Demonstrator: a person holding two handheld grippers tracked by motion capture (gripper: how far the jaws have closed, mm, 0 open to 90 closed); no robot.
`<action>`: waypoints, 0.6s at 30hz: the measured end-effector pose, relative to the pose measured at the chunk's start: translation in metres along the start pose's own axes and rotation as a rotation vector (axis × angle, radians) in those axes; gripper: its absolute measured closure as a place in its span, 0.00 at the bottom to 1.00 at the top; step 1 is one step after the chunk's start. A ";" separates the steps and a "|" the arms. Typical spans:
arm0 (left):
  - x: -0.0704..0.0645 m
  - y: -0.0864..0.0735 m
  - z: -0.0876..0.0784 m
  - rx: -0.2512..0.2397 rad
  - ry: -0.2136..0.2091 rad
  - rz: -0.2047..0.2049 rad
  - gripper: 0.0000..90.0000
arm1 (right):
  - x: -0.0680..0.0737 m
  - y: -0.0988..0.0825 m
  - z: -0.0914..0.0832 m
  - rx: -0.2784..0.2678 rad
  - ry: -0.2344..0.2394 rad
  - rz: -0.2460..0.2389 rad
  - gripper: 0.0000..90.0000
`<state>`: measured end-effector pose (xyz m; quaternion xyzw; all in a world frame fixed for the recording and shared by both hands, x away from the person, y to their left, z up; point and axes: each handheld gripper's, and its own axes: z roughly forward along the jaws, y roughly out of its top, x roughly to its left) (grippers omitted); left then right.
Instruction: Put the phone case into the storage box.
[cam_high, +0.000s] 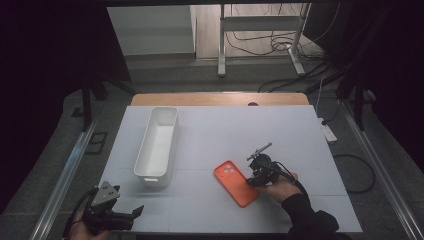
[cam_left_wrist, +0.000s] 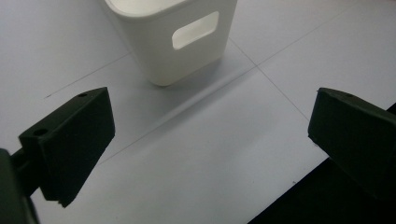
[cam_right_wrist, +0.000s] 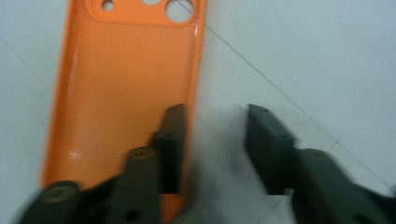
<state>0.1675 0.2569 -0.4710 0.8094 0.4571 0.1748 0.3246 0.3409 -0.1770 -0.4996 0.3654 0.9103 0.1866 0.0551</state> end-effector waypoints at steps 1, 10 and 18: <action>0.001 0.000 0.000 -0.001 -0.002 -0.003 0.01 | 0.001 0.001 0.000 0.006 0.020 0.005 0.79; -0.001 0.001 0.002 0.017 -0.018 0.018 0.02 | 0.004 0.003 0.000 0.027 0.065 0.024 0.99; -0.003 0.003 0.003 0.032 -0.051 0.053 0.02 | 0.006 0.003 -0.001 0.017 0.066 0.032 0.99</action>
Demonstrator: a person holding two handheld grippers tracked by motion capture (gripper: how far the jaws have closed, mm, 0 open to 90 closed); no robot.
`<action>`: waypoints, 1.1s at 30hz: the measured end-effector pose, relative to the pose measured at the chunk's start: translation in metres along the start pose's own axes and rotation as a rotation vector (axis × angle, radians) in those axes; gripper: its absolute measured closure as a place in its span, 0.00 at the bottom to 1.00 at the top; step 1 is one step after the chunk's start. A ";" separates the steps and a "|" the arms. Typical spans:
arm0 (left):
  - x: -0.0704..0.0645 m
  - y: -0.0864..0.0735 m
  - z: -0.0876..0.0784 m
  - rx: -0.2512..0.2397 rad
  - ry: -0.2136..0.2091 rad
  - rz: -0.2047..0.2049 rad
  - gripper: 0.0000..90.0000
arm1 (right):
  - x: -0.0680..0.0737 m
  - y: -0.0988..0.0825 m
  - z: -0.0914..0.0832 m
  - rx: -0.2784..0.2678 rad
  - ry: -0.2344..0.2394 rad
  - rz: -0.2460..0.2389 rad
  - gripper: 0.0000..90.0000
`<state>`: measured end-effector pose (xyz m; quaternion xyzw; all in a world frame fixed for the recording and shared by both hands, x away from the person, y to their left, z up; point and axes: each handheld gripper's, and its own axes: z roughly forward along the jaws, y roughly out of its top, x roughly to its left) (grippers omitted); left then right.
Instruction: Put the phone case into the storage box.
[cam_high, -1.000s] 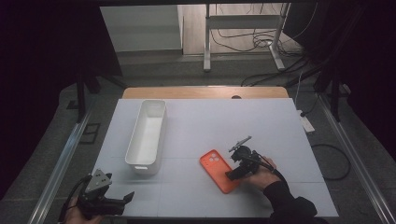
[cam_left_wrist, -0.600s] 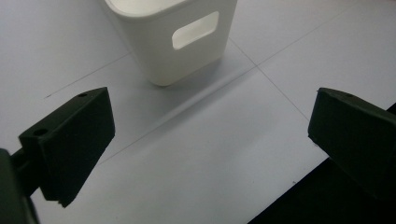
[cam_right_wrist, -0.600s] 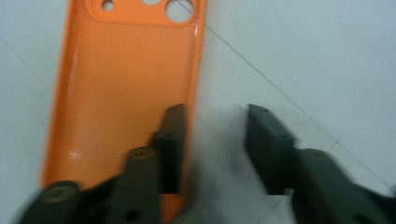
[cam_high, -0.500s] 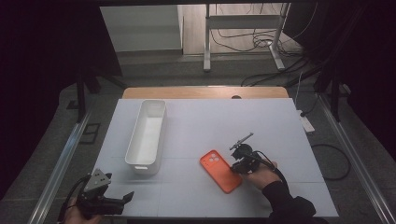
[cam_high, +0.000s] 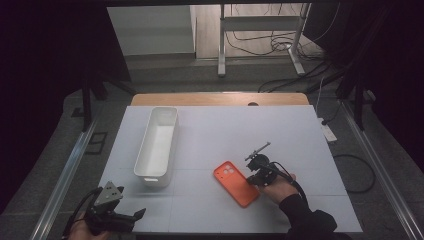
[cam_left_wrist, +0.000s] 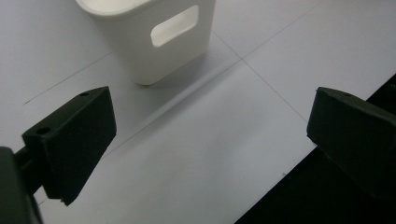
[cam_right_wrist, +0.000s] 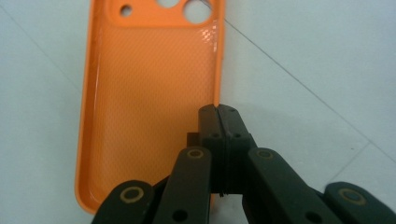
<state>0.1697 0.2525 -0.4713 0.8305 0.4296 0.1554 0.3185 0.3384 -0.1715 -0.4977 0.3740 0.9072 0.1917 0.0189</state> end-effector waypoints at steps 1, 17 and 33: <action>0.000 0.000 0.000 -0.003 -0.002 -0.001 0.02 | 0.001 0.000 0.000 -0.001 0.001 -0.001 0.99; 0.001 0.001 0.000 -0.005 -0.008 -0.020 0.00 | 0.000 -0.002 -0.017 -0.094 0.009 -0.013 0.99; -0.006 0.011 0.000 -0.040 -0.017 -0.052 0.00 | -0.005 -0.009 -0.041 -0.188 0.005 0.005 0.99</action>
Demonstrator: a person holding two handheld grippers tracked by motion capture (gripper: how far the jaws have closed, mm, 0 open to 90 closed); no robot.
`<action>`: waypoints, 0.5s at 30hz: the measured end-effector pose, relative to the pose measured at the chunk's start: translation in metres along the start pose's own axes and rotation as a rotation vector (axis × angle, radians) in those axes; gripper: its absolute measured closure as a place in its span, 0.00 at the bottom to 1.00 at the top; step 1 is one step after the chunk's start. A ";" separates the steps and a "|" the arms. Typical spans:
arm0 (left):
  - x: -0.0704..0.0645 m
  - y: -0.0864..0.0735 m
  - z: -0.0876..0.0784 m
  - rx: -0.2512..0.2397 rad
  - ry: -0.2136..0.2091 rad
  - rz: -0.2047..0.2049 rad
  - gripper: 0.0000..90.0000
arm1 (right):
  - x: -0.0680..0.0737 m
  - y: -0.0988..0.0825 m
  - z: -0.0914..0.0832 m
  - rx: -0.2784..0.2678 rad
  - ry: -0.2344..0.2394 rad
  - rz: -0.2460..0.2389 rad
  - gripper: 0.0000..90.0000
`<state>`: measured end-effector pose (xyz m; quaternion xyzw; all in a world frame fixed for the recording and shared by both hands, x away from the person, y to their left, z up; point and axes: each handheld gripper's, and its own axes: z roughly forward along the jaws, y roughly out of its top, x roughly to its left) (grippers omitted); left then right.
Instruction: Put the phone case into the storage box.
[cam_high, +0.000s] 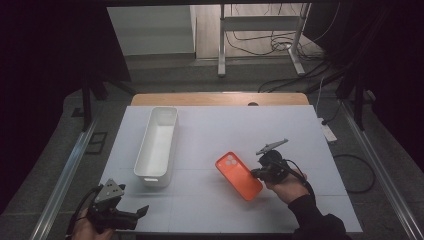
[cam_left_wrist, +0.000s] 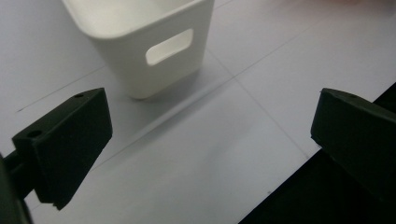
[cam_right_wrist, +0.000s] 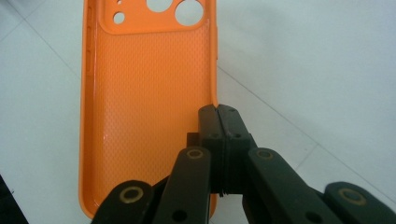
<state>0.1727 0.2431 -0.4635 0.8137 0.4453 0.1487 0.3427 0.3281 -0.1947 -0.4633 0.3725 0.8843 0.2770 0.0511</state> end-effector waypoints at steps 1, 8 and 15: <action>-0.001 0.001 0.001 0.003 -0.005 0.010 0.00 | 0.000 0.000 -0.001 -0.004 -0.003 -0.001 0.99; -0.012 0.009 0.009 0.008 0.004 0.063 0.00 | -0.001 -0.002 -0.007 -0.025 0.005 -0.009 0.99; -0.018 0.018 0.013 -0.008 -0.025 0.055 0.00 | 0.001 -0.004 -0.012 -0.037 0.011 -0.012 0.99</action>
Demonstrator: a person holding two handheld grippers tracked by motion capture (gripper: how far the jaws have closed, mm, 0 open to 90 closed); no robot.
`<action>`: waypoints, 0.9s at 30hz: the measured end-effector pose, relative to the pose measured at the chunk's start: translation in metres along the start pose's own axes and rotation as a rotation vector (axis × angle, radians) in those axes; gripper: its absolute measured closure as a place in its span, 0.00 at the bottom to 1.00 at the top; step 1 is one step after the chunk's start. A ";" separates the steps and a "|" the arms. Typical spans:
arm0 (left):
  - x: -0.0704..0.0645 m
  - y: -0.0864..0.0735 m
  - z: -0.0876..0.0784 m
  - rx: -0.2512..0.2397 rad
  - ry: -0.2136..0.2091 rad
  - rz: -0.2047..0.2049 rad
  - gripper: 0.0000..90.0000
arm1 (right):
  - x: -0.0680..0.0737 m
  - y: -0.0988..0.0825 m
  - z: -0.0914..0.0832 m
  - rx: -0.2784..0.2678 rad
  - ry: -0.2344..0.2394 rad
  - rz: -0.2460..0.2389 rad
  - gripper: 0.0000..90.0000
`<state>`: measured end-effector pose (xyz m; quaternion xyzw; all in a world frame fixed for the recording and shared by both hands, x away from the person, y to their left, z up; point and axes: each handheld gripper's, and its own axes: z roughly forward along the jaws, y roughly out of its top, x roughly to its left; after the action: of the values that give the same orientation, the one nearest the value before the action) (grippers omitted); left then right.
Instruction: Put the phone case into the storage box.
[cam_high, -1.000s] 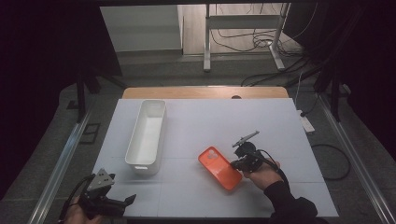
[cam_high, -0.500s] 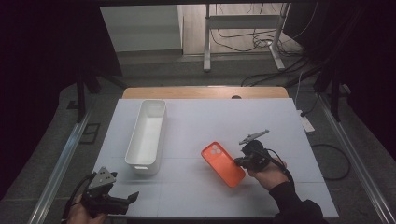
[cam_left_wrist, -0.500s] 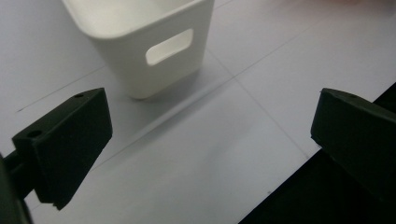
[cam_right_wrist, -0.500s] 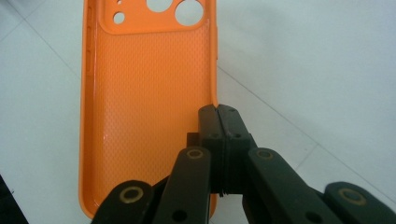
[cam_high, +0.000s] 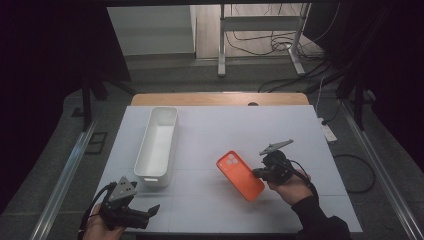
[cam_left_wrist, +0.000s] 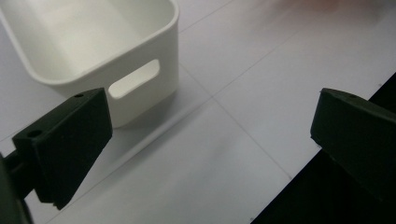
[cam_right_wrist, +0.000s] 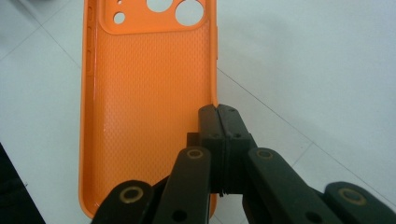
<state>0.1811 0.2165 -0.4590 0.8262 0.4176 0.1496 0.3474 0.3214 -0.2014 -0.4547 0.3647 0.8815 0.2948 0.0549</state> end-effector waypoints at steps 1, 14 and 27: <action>-0.001 0.001 0.001 -0.003 -0.005 -0.005 0.00 | 0.000 0.000 -0.001 -0.001 -0.001 0.000 0.99; -0.006 0.017 0.003 -0.043 -0.047 -0.039 0.00 | -0.003 -0.004 -0.010 -0.027 -0.005 0.013 0.99; -0.007 0.036 0.020 -0.051 -0.103 -0.027 0.00 | -0.004 -0.005 -0.014 -0.044 -0.004 0.021 0.99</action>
<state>0.2082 0.1871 -0.4479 0.8180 0.4065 0.1126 0.3912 0.3167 -0.2132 -0.4466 0.3733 0.8709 0.3137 0.0616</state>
